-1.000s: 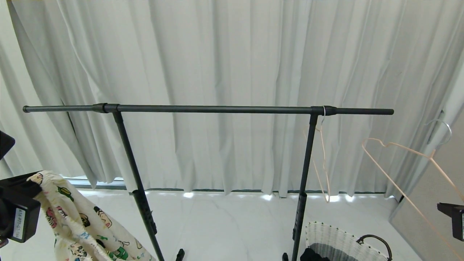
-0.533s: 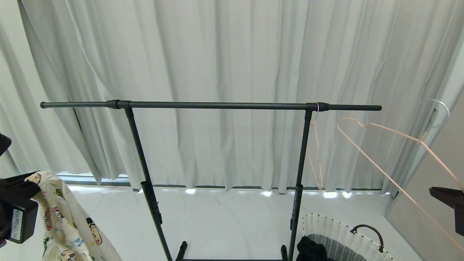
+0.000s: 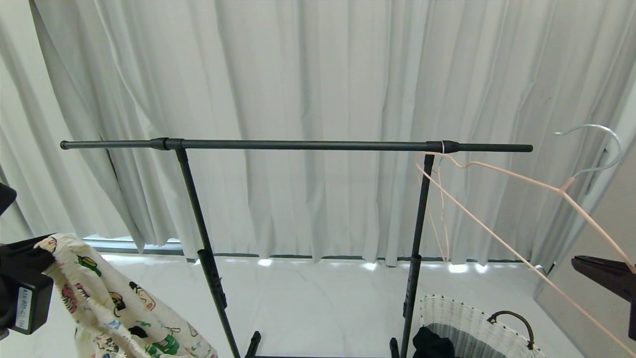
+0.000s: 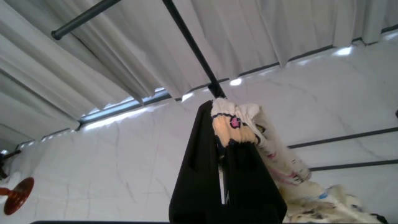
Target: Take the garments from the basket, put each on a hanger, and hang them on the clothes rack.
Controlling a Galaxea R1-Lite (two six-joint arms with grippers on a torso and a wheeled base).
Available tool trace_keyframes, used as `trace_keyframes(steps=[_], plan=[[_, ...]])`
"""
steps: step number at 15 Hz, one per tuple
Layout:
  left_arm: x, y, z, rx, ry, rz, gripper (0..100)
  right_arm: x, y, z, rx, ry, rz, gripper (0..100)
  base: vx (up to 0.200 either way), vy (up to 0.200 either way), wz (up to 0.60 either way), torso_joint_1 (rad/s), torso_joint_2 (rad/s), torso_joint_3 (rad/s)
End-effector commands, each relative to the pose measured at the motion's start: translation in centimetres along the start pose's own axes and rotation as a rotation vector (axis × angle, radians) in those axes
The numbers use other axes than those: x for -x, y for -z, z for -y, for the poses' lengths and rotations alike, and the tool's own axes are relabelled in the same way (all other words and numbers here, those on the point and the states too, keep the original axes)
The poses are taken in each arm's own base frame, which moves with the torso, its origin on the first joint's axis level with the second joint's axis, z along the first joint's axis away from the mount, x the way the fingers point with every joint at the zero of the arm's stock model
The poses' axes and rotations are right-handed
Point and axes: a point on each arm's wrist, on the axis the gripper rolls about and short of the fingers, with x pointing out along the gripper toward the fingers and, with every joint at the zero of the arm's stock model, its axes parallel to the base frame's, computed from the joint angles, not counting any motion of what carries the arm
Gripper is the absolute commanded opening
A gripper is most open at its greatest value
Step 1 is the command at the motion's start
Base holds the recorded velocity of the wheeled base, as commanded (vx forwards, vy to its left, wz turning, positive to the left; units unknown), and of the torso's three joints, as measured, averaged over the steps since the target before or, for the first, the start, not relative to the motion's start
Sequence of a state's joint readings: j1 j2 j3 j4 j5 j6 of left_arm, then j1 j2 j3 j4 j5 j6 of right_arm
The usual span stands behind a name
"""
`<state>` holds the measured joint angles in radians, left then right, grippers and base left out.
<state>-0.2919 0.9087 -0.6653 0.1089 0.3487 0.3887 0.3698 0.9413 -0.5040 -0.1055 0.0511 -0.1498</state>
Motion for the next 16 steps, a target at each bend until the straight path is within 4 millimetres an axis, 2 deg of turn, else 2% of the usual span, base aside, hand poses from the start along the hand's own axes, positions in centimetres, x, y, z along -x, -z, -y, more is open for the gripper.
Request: trace_keyframes(steps=[1,10,14,16], plan=[[0.0,0.0,0.0,0.000,0.000,0.000,0,-0.1,0.2,-0.7,0.019,-0.056,-0.005,0,0.000,0.200,0.00,0.012,0.01,0.002],[0.0,-0.1,0.4,-0.016,0.034,0.011,0,-0.4,3.1,-2.2,0.040,-0.172,-0.096,0,0.000,0.200,0.00,0.003,0.01,0.001],[-0.3,0.3,1.2,-0.028,0.076,-0.002,0,0.0,2.9,-4.9,0.000,-0.405,-0.093,0,0.000,0.000,0.00,0.000,0.00,0.000],[-1.2,0.3,1.6,0.041,0.093,-0.041,0,0.6,2.5,-6.5,-0.090,-0.542,-0.086,0,0.000,0.000,0.00,0.000,0.00,0.000]])
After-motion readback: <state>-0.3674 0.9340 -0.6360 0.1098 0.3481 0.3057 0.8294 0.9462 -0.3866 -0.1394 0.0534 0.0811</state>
